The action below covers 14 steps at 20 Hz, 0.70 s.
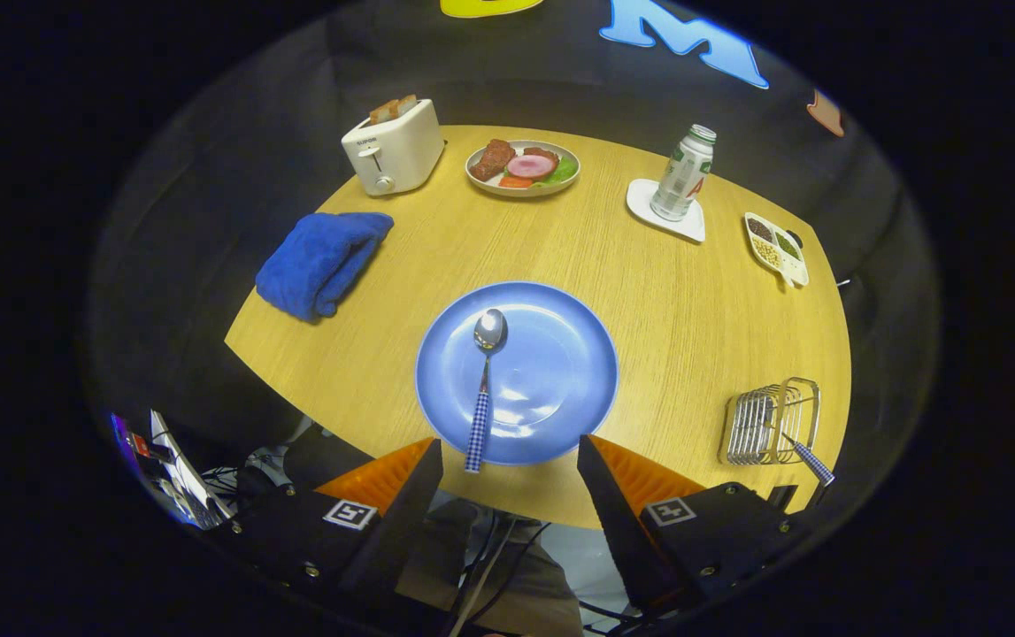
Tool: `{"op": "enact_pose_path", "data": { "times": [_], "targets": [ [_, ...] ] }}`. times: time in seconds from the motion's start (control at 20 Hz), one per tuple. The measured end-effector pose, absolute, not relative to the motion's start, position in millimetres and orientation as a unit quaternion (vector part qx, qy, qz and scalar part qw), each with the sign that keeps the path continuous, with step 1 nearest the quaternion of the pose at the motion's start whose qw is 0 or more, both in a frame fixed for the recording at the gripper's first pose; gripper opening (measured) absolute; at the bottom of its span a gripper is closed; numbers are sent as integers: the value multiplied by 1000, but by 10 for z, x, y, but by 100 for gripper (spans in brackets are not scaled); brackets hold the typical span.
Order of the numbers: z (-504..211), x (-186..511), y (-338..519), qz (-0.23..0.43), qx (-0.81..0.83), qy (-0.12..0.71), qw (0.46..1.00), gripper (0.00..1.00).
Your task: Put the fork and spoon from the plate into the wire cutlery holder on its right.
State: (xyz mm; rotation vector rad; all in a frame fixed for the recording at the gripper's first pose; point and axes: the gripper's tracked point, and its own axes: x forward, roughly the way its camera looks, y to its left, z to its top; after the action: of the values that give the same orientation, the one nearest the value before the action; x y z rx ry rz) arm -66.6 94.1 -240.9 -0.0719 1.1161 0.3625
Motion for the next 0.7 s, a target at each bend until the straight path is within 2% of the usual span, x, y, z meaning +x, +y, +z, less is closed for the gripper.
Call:
{"op": "enact_pose_path", "data": {
  "times": [0.25, 0.6, 0.65, 0.7],
  "targets": [
    [-2665, -579, 1046, 149, -24, 532, 833, 95],
    [-3175, -558, 1140, 147, -39, 588, 795, 95],
    [-3208, -569, 1147, 149, -43, 593, 790, 79],
    [-3264, -559, 1154, 152, -48, 600, 784, 74]
  ]
}}
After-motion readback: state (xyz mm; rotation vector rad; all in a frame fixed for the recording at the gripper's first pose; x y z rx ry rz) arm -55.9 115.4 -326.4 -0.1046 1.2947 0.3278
